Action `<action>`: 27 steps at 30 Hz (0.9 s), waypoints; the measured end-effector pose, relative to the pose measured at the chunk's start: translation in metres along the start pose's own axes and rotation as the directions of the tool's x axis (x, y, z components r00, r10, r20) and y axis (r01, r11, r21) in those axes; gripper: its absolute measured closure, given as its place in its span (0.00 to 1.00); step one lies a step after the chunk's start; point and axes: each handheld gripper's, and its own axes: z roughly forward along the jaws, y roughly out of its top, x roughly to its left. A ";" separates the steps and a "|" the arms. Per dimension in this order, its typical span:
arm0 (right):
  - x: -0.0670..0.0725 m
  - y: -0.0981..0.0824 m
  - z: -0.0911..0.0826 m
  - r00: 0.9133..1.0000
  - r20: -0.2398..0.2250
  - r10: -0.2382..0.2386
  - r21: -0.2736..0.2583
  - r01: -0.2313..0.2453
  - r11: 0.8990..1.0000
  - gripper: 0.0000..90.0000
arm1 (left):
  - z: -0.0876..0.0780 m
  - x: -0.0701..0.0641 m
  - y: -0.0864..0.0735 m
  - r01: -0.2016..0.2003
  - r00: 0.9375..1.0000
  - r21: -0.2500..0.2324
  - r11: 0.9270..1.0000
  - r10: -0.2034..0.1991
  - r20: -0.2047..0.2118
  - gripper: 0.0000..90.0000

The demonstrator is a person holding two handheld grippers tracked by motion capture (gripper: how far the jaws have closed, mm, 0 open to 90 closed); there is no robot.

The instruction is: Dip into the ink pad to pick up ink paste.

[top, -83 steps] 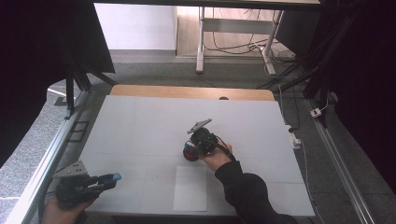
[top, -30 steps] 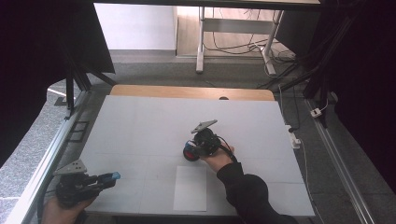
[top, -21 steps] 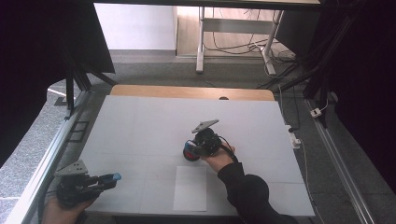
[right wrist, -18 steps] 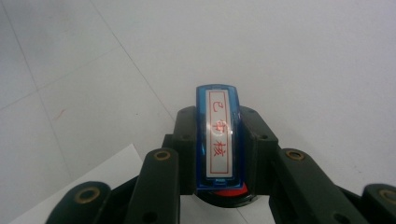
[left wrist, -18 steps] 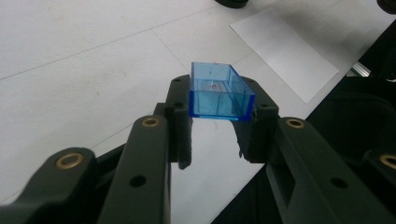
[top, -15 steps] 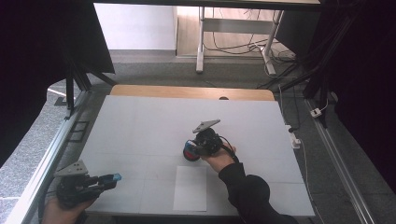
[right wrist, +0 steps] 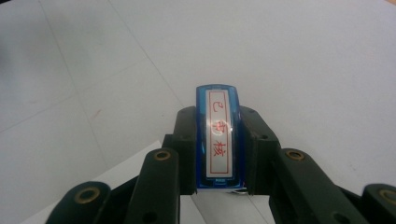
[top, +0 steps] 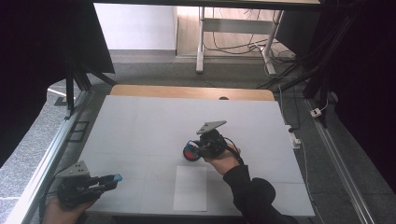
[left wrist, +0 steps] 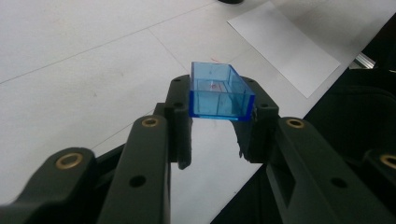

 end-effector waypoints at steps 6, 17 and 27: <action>0.006 -0.001 -0.008 1.000 -0.016 0.002 -0.018 -0.002 1.000 0.79 | 0.000 0.000 0.000 -0.001 1.000 -0.004 1.000 0.001 0.006 0.76; 0.018 -0.004 -0.019 0.999 -0.035 -0.009 -0.026 0.008 1.000 0.79 | 0.000 0.000 0.000 -0.002 1.000 -0.006 1.000 0.002 0.009 0.76; 0.028 -0.008 -0.028 0.998 -0.049 -0.036 -0.028 0.034 0.999 0.79 | -0.001 0.000 0.000 -0.002 1.000 -0.006 1.000 0.002 0.010 0.76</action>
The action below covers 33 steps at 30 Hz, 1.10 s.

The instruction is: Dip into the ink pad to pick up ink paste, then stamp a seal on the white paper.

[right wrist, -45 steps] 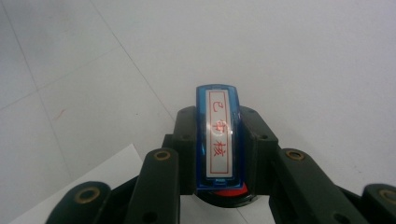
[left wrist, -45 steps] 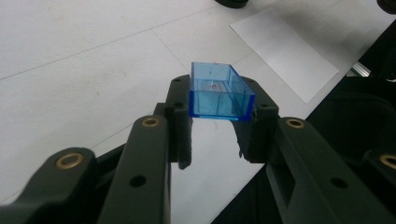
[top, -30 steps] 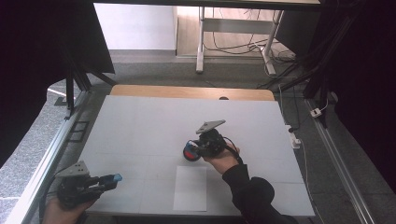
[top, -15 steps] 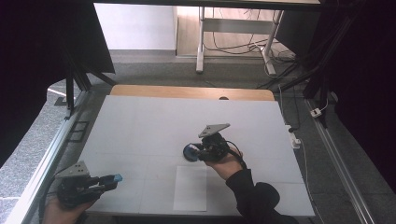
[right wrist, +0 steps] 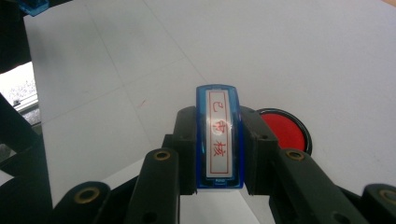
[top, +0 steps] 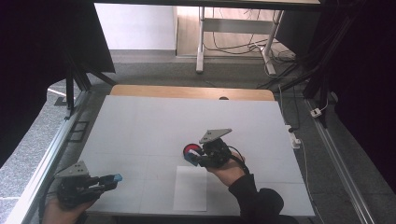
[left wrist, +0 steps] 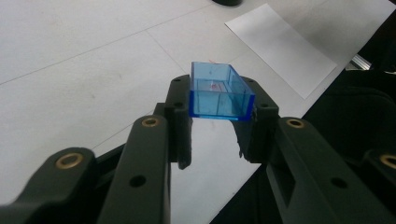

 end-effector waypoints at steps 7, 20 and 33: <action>0.006 -0.002 -0.002 1.000 -0.006 -0.017 0.011 0.017 1.000 0.79 | 0.000 0.000 0.000 0.000 1.000 0.000 1.000 0.000 0.001 0.76; 0.013 -0.009 -0.006 1.000 -0.018 -0.009 0.013 0.009 1.000 0.79 | 0.000 0.001 0.000 0.003 1.000 -0.004 1.000 -0.003 0.000 0.76; 0.022 -0.017 -0.005 0.999 -0.031 -0.011 0.023 0.012 1.000 0.79 | -0.001 0.000 -0.001 0.004 1.000 -0.005 1.000 -0.004 0.001 0.76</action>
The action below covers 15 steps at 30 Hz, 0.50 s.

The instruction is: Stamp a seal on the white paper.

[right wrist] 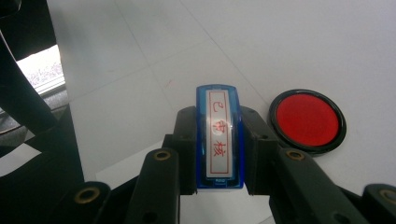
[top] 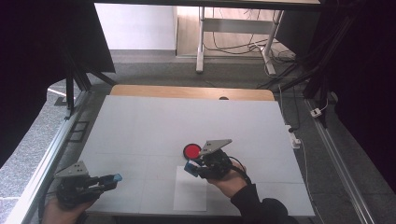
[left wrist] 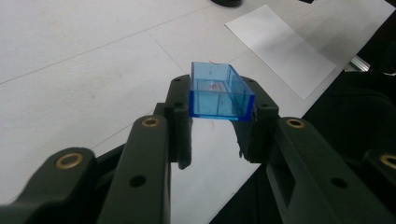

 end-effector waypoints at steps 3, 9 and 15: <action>0.002 -0.003 0.001 1.000 0.002 0.000 0.008 0.000 1.000 0.79 | 0.000 0.000 0.000 0.001 1.000 -0.001 1.000 -0.001 0.001 0.76; 0.005 -0.008 0.006 1.000 0.000 -0.006 0.032 0.006 0.999 0.79 | 0.000 0.000 0.000 0.001 1.000 0.000 1.000 -0.001 0.002 0.76; 0.005 -0.014 0.012 1.000 0.006 -0.011 0.059 0.011 0.998 0.79 | 0.000 0.000 0.000 0.000 1.000 0.000 1.000 0.000 0.004 0.76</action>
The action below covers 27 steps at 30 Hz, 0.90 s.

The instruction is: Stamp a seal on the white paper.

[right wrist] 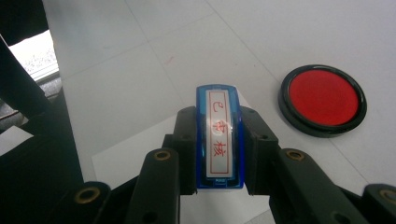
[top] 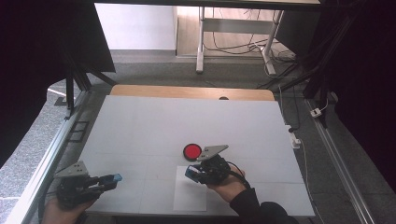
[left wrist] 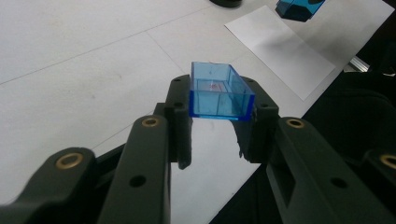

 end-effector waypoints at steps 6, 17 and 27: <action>0.002 -0.003 0.009 1.000 0.005 -0.016 0.031 0.016 0.999 0.79 | 0.000 0.000 0.000 0.001 1.000 0.000 1.000 -0.001 0.001 0.76; 0.005 -0.005 0.022 0.999 0.017 -0.050 0.077 0.048 0.996 0.79 | 0.000 0.000 0.000 0.001 1.000 -0.001 1.000 -0.001 0.002 0.76; 0.004 -0.008 0.029 0.998 0.023 -0.051 0.113 0.049 0.992 0.79 | 0.000 0.000 0.000 0.003 1.000 0.000 1.000 -0.003 0.002 0.76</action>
